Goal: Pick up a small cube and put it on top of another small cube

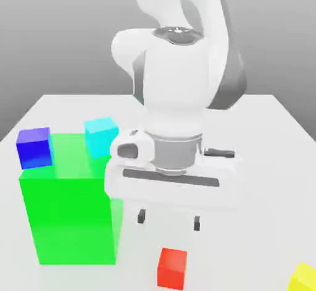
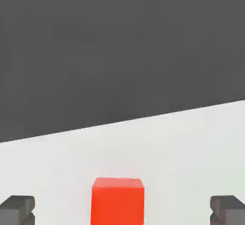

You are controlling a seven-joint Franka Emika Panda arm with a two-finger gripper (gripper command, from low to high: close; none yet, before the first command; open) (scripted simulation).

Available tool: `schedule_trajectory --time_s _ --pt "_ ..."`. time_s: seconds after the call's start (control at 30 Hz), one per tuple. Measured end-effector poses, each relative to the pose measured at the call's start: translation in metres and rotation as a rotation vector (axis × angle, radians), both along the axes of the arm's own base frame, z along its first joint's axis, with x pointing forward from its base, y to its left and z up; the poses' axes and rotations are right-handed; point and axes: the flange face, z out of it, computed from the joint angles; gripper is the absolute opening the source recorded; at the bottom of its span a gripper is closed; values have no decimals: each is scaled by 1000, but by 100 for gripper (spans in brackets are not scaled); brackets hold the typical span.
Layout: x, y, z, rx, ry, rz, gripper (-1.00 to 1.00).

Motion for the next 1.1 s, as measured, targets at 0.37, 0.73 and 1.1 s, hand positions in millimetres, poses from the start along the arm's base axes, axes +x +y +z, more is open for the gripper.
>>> schedule_trajectory --time_s 0.37,0.73,1.1 --pt "-9 3 -90 12 44 -11 -100" --pt "-5 15 -3 -27 -2 8 -100" --pt "-16 -170 150 -82 -19 -832 -100"
